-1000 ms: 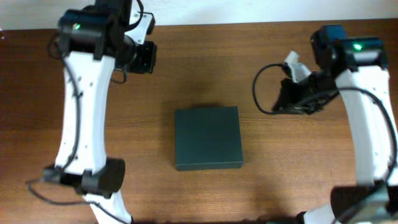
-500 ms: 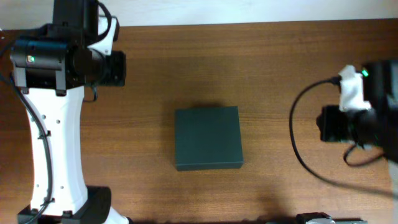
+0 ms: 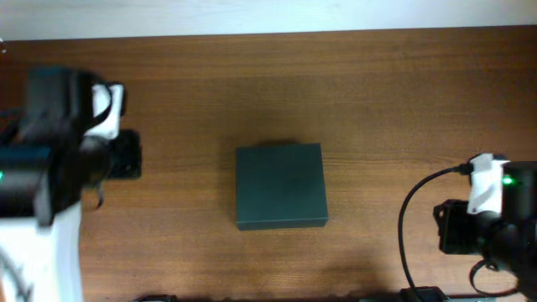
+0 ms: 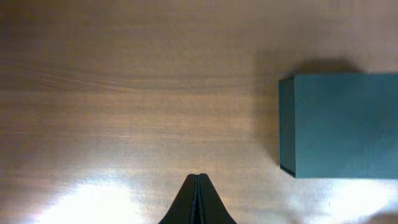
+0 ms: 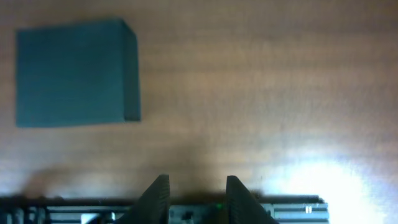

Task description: Pack container

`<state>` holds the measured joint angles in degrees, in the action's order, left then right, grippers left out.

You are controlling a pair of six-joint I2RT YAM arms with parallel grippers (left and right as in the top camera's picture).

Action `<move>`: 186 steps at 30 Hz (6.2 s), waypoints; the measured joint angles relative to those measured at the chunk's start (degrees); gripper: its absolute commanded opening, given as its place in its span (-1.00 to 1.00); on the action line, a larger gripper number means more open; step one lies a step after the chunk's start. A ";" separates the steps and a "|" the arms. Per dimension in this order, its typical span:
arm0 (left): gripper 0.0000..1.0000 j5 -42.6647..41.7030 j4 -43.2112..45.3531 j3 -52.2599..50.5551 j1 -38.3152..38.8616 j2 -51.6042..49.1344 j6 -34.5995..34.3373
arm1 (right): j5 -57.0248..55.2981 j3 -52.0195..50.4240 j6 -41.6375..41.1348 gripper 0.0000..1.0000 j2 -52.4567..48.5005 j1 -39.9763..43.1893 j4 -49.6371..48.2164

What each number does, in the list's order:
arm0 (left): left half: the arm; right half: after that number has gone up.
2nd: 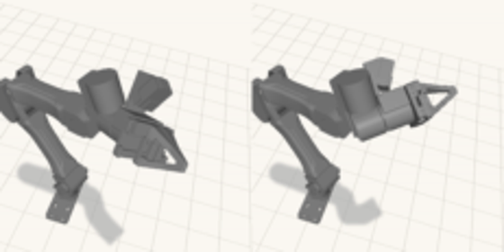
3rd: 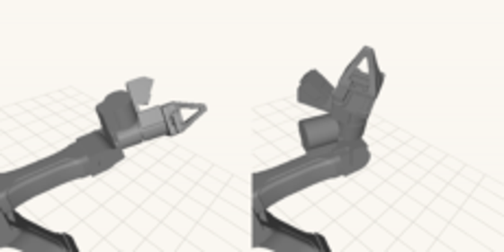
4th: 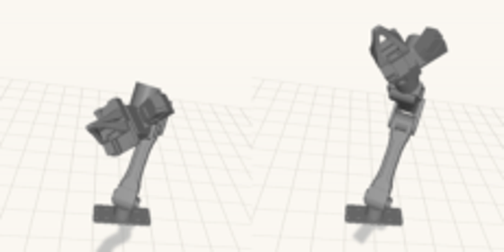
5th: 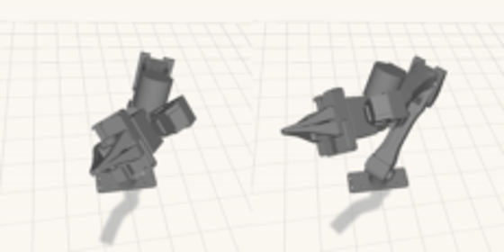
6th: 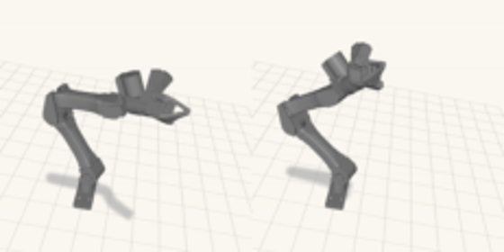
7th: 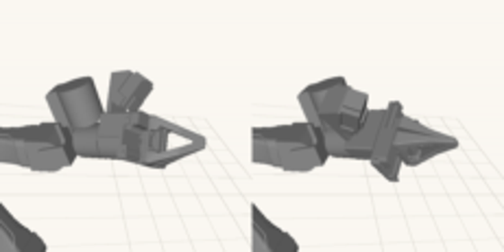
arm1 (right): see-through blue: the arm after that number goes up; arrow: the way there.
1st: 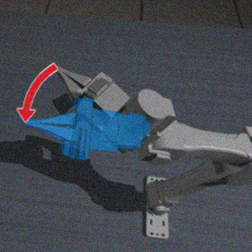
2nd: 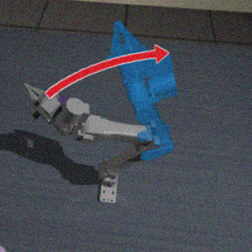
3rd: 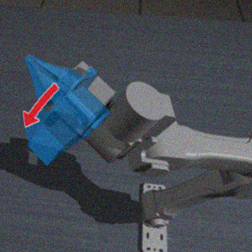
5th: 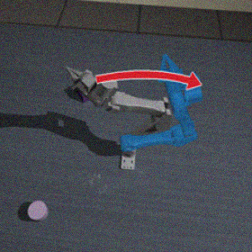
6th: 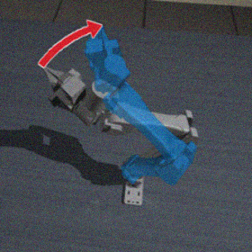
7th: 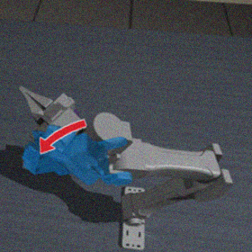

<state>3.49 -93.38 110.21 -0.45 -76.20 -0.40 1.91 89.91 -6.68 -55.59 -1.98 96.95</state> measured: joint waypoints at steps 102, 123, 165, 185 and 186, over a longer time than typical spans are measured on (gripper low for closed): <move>0.99 -5.44 20.39 -29.03 -1.09 7.39 -3.54 | -2.86 -48.85 -0.85 0.98 28.68 0.00 -88.46; 0.98 -5.46 20.39 -29.03 -1.09 7.37 -3.54 | 2.10 -80.11 -0.90 0.98 45.11 0.00 -121.11; 0.98 -5.44 20.39 -29.03 -1.09 7.34 -3.54 | 3.58 -89.33 -0.94 0.98 54.75 0.00 -101.33; 0.99 -5.46 20.39 -29.03 -1.09 7.34 -3.54 | 3.58 -89.33 -0.92 0.97 54.75 0.00 -93.31; 0.98 -5.46 20.39 -29.03 -1.09 7.34 -3.54 | 3.58 -89.33 -0.92 0.98 54.75 0.00 -93.31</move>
<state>-1.98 -72.99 81.19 -1.54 -68.86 -3.95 5.50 0.58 -7.60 -0.84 -1.98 3.64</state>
